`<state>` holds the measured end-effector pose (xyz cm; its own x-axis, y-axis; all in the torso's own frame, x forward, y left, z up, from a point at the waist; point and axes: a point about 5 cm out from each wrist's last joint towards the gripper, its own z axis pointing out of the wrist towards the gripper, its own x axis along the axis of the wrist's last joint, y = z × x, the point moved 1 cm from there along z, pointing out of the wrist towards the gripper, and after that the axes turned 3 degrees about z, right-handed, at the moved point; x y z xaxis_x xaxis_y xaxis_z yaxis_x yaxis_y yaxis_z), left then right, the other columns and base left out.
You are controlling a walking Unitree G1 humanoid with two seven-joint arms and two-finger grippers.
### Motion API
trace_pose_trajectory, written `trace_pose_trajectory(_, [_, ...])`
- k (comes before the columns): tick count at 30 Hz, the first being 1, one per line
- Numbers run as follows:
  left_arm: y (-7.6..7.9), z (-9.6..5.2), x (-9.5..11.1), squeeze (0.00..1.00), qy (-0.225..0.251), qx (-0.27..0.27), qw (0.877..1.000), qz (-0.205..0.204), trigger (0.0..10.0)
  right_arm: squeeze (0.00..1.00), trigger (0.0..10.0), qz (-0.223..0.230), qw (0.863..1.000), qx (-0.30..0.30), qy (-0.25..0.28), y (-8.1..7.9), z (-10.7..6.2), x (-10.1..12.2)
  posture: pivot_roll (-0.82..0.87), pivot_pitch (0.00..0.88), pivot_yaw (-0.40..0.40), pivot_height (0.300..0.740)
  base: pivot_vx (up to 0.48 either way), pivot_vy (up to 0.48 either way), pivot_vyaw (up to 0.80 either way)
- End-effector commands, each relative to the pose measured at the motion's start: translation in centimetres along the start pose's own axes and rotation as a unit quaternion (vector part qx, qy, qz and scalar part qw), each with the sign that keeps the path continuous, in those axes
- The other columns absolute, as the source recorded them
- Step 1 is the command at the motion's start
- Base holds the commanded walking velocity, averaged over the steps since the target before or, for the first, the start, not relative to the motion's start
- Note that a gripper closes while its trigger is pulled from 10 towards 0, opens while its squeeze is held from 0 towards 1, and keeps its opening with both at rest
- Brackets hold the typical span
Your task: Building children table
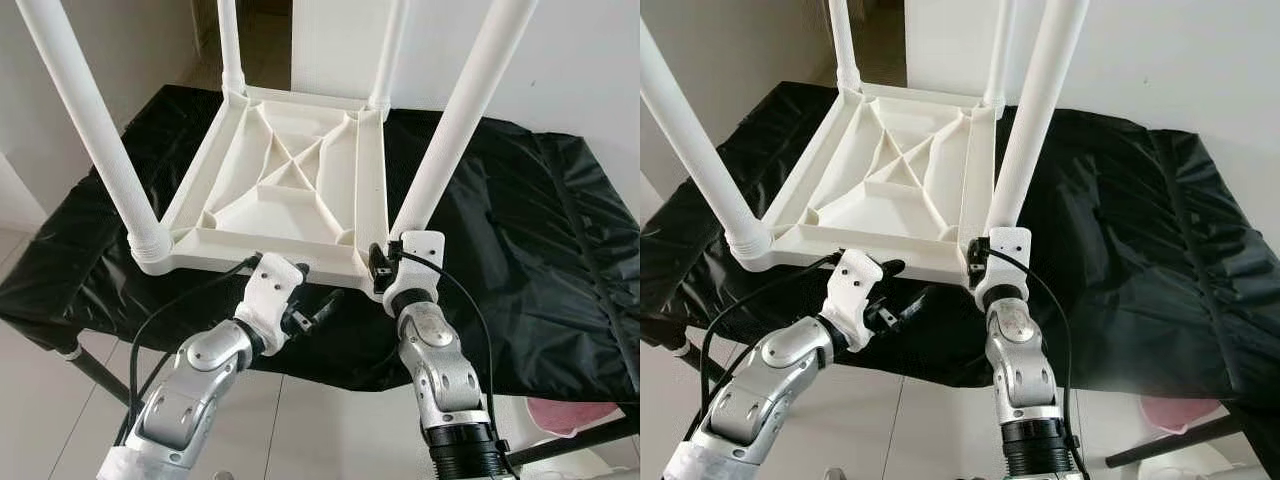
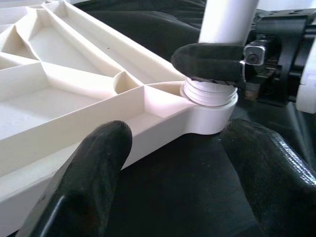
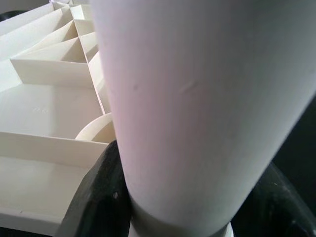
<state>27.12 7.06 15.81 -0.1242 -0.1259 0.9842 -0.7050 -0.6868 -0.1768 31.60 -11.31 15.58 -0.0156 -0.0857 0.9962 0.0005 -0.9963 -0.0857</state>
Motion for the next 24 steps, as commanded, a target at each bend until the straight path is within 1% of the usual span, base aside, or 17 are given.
trace_pose_trajectory(1, [0.4, 0.1, -0.4, 0.00, -0.007, -0.014, 1.000, -0.007, 10.0, 0.56, 10.0, 0.005, 0.999, -0.018, -0.036, 0.8, -0.3, -1.3, 0.02, 0.097, -0.028, 0.740, 0.000, 0.000, 0.00])
trace_pose_trajectory(2, [0.4, 0.1, -0.4, 0.00, -0.007, -0.014, 1.000, -0.007, 10.0, 0.56, 10.0, 0.005, 0.999, -0.018, -0.036, 0.8, -0.3, -1.3, 0.02, 0.097, -0.028, 0.740, 0.000, 0.000, 0.00])
trace_pose_trajectory(3, [0.4, 0.0, -0.4, 0.00, -0.007, -0.013, 1.000, -0.007, 10.0, 0.76, 10.0, 0.006, 0.999, -0.020, -0.035, 0.8, -0.3, -1.2, 0.02, 0.101, -0.028, 0.740, 0.000, 0.000, 0.00])
trace_pose_trajectory(5, [0.4, 0.0, -0.4, 0.00, -0.007, -0.013, 1.000, -0.007, 10.0, 0.76, 10.0, 0.006, 0.999, -0.020, -0.035, 0.8, -0.3, -1.2, 0.02, 0.101, -0.028, 0.740, 0.000, 0.000, 0.00])
trace_pose_trajectory(6, [0.4, 0.0, -0.4, 0.00, -0.008, -0.012, 1.000, -0.008, 10.0, 1.00, 10.0, 0.008, 0.999, -0.020, -0.030, 0.9, -0.3, -0.9, 0.02, 0.101, -0.028, 0.740, 0.000, 0.000, 0.00])
trace_pose_trajectory(10, [0.4, -0.2, -0.5, 0.00, -0.009, -0.009, 1.000, -0.010, 10.0, 1.00, 10.0, 0.012, 1.000, -0.012, -0.017, 1.3, -0.3, -0.3, 0.02, 0.108, -0.030, 0.740, 0.000, 0.000, 0.00])
trace_pose_trajectory(13, [0.5, -0.2, -0.5, 0.00, -0.009, -0.008, 1.000, -0.012, 10.0, 1.00, 10.0, 0.019, 1.000, 0.008, -0.006, 2.0, -0.1, 0.3, 0.02, 0.111, -0.029, 0.740, 0.000, 0.000, 0.00])
trace_pose_trajectory(16, [0.5, -0.2, -0.5, 0.00, -0.009, -0.008, 1.000, -0.012, 10.0, 1.00, 10.0, 0.019, 1.000, 0.024, -0.004, 2.2, 0.1, 0.5, 0.01, 0.113, -0.028, 0.740, 0.000, 0.000, 0.00])
trace_pose_trajectory(17, [0.5, -0.2, -0.5, 0.00, -0.009, -0.009, 1.000, -0.012, 10.0, 0.53, 10.0, 0.014, 0.998, 0.055, 0.000, 2.4, 0.3, 0.8, 0.01, 0.113, -0.026, 0.740, 0.000, 0.000, 0.00])
trace_pose_trajectory(18, [0.5, -0.2, -0.5, 0.00, -0.009, -0.009, 1.000, -0.012, 10.0, 0.53, 10.0, 0.014, 0.998, 0.055, 0.000, 2.4, 0.3, 0.8, 0.01, 0.113, -0.026, 0.740, 0.000, 0.000, 0.00])
trace_pose_trajectory(19, [0.5, -0.1, -0.5, 0.00, -0.009, -0.009, 1.000, -0.012, 10.0, 0.00, 10.0, 0.005, 0.996, 0.084, 0.005, 2.8, 0.6, 1.0, 0.01, 0.111, -0.023, 0.740, 0.000, 0.000, 0.00])
trace_pose_trajectory(20, [0.5, -0.1, -0.4, 0.00, -0.009, -0.010, 1.000, -0.011, 10.0, 0.00, 10.0, 0.000, 0.994, 0.113, 0.004, 3.0, 0.8, 1.1, 0.01, 0.110, -0.023, 0.740, 0.000, 0.000, 0.00])
trace_pose_trajectory(21, [0.5, -0.1, -0.4, 0.00, -0.009, -0.010, 1.000, -0.011, 10.0, 0.00, 10.0, 0.000, 0.994, 0.113, 0.004, 3.0, 0.8, 1.1, 0.01, 0.110, -0.023, 0.740, 0.000, 0.000, 0.00])
trace_pose_trajectory(23, [0.4, 0.0, -0.4, 0.00, -0.008, -0.011, 1.000, -0.011, 10.0, 0.00, 10.0, -0.031, 0.984, 0.175, 0.004, 3.1, 1.0, 1.1, 0.01, 0.106, -0.016, 0.740, 0.000, 0.000, 0.00])
trace_pose_trajectory(24, [0.4, 0.0, -0.4, 0.00, -0.008, -0.011, 1.000, -0.011, 10.0, 0.00, 10.0, -0.031, 0.984, 0.175, 0.004, 3.1, 1.0, 1.1, 0.01, 0.106, -0.016, 0.740, 0.000, 0.000, 0.00])
